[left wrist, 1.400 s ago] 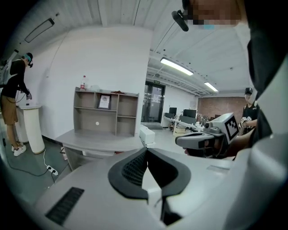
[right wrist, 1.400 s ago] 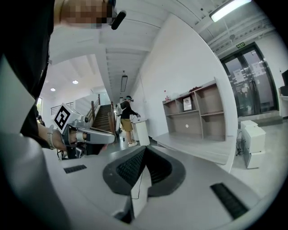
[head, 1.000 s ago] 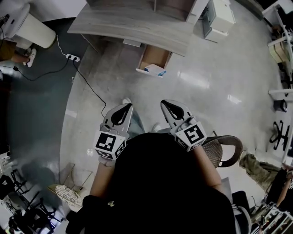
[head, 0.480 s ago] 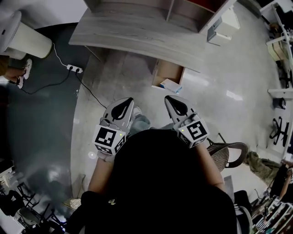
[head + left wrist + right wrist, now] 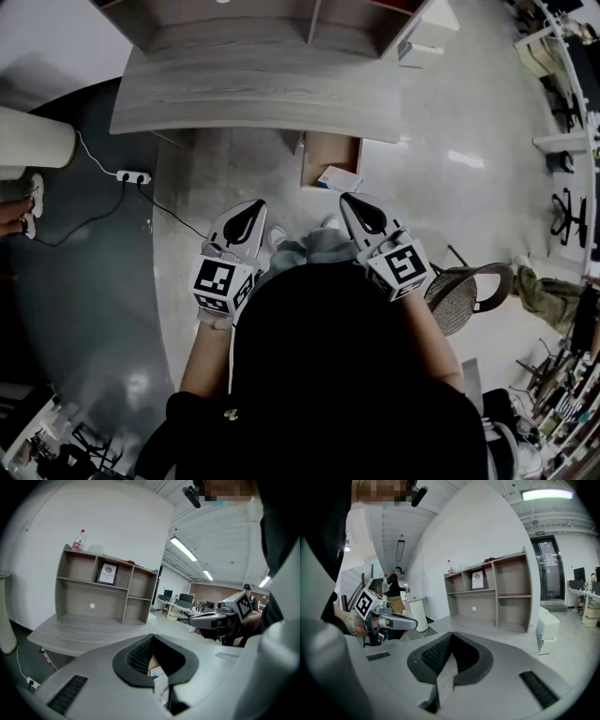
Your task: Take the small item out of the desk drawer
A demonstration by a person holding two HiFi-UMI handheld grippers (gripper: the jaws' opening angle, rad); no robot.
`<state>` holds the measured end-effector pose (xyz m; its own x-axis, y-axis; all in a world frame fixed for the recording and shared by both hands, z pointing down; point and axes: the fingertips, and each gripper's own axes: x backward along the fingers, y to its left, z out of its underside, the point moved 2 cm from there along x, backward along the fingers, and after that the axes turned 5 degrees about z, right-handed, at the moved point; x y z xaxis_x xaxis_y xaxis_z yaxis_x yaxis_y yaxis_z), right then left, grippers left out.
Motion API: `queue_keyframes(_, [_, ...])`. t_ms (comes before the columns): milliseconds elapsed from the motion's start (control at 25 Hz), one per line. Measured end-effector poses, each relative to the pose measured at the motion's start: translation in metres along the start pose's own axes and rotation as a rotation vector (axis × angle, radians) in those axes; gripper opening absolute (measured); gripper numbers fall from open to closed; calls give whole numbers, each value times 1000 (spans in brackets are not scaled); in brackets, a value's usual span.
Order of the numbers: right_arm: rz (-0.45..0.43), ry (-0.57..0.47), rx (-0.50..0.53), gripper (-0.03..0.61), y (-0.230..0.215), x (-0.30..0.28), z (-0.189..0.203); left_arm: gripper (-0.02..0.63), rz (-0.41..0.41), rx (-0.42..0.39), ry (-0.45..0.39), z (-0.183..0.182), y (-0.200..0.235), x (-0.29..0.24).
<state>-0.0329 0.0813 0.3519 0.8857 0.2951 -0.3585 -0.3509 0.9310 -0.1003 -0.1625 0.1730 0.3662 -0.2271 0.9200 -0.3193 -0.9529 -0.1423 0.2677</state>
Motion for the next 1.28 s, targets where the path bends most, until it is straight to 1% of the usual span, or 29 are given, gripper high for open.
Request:
queue_keyframes(240, [102,19,-15,-3,-44,13,-2,9,86,-27,59,2,-4,-52])
queue_keyframes(400, [198,22,-55,-3,-75,31,2,9,145,-51,113,12,-12,-89])
queue_keyframes(520, [264,29,-80,-3,-95,46,13,9,195,-76,164,24,-18,-117])
queue_keyframes(640, [333,37,-118,-3,-111,59,18,11,242,-105,228,40,-24,-139])
queue_keyframes(800, [405,65,-135,-3,-124,76,37,12,309,-110,312,65,-33,-165])
queue_keyframes(1000, [469,94,-186,-3,-135,92,52,14,371,-124,413,97,-43,-196])
queue_keyframes(1160, [492,118,-203,-3,-144,99,63,48,383,-188,465,124,-46,-224])
queue_keyframes(1280, [507,140,-211,-3,-150,105,74,97,377,-213,518,151,-42,-241])
